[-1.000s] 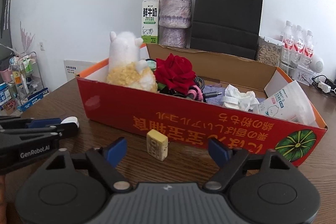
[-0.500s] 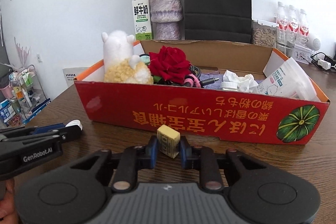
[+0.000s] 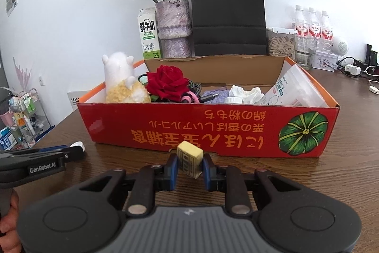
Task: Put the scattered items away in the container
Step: 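Carry the white cap and yellow block over the box with both tools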
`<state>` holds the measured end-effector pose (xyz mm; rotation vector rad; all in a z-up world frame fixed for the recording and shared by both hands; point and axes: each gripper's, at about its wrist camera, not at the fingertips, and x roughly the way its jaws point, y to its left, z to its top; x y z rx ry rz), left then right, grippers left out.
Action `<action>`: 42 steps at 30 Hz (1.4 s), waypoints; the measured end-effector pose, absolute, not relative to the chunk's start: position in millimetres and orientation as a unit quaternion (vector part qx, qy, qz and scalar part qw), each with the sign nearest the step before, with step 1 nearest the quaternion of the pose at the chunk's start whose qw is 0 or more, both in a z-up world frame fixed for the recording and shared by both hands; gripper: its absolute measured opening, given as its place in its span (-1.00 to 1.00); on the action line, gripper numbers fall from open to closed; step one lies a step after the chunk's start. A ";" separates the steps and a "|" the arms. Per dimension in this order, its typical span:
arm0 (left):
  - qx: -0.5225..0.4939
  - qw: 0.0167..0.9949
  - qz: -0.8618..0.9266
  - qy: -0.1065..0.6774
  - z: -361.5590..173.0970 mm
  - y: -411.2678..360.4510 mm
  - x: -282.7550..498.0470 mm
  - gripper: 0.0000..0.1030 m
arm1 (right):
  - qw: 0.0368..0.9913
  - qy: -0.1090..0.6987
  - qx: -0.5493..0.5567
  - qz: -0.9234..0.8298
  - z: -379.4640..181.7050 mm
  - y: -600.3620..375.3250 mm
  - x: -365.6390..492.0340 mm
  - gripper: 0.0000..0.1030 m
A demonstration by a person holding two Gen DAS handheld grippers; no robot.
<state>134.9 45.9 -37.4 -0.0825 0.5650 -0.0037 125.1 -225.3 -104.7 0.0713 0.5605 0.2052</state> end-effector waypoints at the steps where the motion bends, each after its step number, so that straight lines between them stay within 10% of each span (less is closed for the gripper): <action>1: -0.042 0.959 -0.003 0.279 -37.3 46.3 135.2 -0.45 | 0.956 0.275 0.037 0.100 -104.3 -227.9 124.4 -0.60; 25: 0.000 0.992 -0.059 0.109 73.0 -50.8 171.5 -0.45 | 0.985 0.128 0.030 0.109 -23.6 -279.9 172.4 -0.60; 42: 0.004 0.983 -0.053 0.173 16.8 -73.0 226.6 -0.44 | 0.975 0.196 0.035 0.104 -68.0 -286.7 210.8 -0.60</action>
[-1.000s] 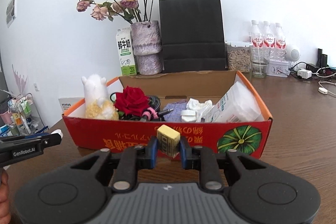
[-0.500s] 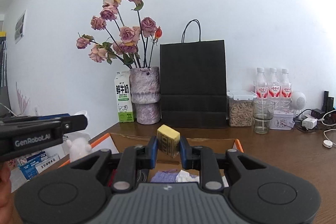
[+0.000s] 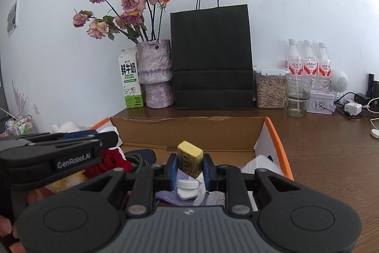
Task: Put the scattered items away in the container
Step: 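Open both tools to drop the cap and block into the box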
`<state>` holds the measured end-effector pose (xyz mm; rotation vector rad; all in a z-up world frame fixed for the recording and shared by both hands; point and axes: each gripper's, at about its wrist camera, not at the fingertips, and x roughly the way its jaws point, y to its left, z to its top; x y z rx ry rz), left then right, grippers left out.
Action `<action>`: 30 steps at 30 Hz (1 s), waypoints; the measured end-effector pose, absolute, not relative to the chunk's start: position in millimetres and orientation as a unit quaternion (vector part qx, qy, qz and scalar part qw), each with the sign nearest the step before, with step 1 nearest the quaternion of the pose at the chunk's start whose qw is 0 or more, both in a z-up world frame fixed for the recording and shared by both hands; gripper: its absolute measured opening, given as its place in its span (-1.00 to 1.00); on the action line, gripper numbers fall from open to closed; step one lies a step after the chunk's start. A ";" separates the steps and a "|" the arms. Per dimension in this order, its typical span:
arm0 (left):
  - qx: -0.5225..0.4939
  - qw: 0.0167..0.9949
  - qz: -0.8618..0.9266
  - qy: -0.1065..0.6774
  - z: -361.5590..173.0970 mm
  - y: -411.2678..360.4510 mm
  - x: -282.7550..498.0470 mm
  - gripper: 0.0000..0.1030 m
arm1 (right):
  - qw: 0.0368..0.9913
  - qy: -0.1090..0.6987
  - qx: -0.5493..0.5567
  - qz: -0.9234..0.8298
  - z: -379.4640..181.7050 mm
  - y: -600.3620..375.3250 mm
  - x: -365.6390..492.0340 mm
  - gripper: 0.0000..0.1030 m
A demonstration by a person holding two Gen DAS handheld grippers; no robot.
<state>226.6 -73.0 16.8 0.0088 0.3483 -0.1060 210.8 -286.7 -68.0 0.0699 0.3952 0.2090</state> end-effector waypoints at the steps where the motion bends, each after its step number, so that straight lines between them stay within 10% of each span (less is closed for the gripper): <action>1: 0.007 0.984 -0.053 0.170 16.6 -73.9 224.8 -0.44 | 0.975 0.194 0.032 0.102 -68.4 -285.8 210.1 -0.60; 7: 0.017 0.987 -0.045 0.153 17.5 -79.2 216.2 -0.33 | 0.978 0.181 0.023 0.098 -67.0 -281.9 205.3 -0.59; 11: 0.022 0.993 0.010 0.116 22.2 -77.6 207.1 0.84 | 0.984 0.160 0.024 0.077 -63.8 -283.5 198.9 0.32; 14: 0.008 0.996 0.038 0.086 28.6 -69.4 200.5 1.00 | 0.988 0.137 0.042 0.058 -57.5 -293.7 195.6 1.00; 30: -0.002 0.997 0.028 0.076 30.0 -66.1 193.0 1.00 | 0.990 0.112 0.040 0.072 -52.6 -294.5 180.2 1.00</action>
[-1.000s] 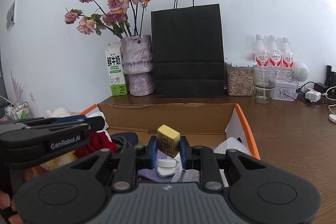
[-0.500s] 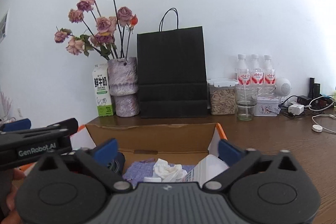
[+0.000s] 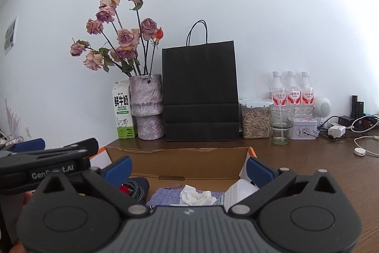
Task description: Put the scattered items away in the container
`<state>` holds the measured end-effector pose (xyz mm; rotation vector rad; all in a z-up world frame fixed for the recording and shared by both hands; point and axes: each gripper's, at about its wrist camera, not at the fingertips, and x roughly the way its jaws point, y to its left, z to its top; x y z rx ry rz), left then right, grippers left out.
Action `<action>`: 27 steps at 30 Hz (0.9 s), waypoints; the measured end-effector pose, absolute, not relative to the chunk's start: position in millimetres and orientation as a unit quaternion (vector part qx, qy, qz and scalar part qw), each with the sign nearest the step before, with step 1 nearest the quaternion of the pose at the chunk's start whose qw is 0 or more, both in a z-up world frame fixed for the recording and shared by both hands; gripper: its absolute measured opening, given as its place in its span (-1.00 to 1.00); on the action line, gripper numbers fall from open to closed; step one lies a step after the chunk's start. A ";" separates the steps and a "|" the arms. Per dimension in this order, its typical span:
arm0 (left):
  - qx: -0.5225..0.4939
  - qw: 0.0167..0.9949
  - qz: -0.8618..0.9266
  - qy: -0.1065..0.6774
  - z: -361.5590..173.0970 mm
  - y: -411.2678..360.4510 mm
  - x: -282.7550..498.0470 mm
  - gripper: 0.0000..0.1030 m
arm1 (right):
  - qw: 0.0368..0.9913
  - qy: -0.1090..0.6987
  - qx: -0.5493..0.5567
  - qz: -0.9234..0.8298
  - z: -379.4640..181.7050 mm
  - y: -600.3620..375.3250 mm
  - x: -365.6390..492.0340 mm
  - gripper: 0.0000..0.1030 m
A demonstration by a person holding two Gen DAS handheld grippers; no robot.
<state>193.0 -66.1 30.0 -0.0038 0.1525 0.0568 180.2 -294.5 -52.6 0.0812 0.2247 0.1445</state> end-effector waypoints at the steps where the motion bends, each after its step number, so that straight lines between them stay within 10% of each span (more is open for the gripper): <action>1: -0.003 0.997 0.028 0.077 29.1 -65.7 193.3 1.00 | 0.990 0.112 0.040 0.072 -53.1 -294.1 180.2 1.00; 27: 0.050 0.990 0.036 0.123 32.7 -67.6 104.5 1.00 | 0.978 0.189 0.036 0.085 -51.7 -287.5 100.9 1.00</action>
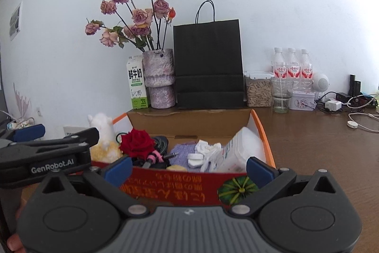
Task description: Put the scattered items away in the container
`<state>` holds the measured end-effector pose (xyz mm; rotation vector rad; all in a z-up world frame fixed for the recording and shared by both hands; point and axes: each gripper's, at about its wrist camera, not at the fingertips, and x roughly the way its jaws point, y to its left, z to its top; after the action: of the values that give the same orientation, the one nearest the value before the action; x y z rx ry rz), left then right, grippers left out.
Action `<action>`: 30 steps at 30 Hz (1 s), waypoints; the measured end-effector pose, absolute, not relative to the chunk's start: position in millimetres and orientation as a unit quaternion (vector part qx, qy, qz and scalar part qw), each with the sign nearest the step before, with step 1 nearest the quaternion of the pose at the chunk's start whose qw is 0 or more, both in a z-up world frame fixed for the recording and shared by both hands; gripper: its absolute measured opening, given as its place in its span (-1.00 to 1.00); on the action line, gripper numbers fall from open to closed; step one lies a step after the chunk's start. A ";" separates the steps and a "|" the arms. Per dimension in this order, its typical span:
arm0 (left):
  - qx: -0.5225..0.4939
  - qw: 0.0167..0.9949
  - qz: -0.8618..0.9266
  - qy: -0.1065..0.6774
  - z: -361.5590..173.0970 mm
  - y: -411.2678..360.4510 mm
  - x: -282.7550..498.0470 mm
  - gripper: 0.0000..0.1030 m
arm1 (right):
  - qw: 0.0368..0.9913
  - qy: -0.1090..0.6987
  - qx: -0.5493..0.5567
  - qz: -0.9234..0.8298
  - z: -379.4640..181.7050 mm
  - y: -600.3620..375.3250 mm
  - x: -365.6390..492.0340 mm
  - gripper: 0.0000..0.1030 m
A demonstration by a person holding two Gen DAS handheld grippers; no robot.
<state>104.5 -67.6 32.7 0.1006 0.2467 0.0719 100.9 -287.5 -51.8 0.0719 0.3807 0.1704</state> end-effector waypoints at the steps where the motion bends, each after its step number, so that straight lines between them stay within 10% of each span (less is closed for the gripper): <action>1: 0.057 0.989 0.036 0.131 32.8 -69.5 97.7 1.00 | 0.977 0.196 0.030 0.079 -51.2 -286.5 92.5 1.00; 30: 0.025 0.966 0.005 0.257 10.6 -64.1 27.1 1.00 | 0.958 0.279 0.017 0.055 -59.1 -286.3 7.5 1.00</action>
<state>27.1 -64.1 10.6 0.0497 0.5207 0.0096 7.5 -286.3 -59.1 0.0348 0.5665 0.1122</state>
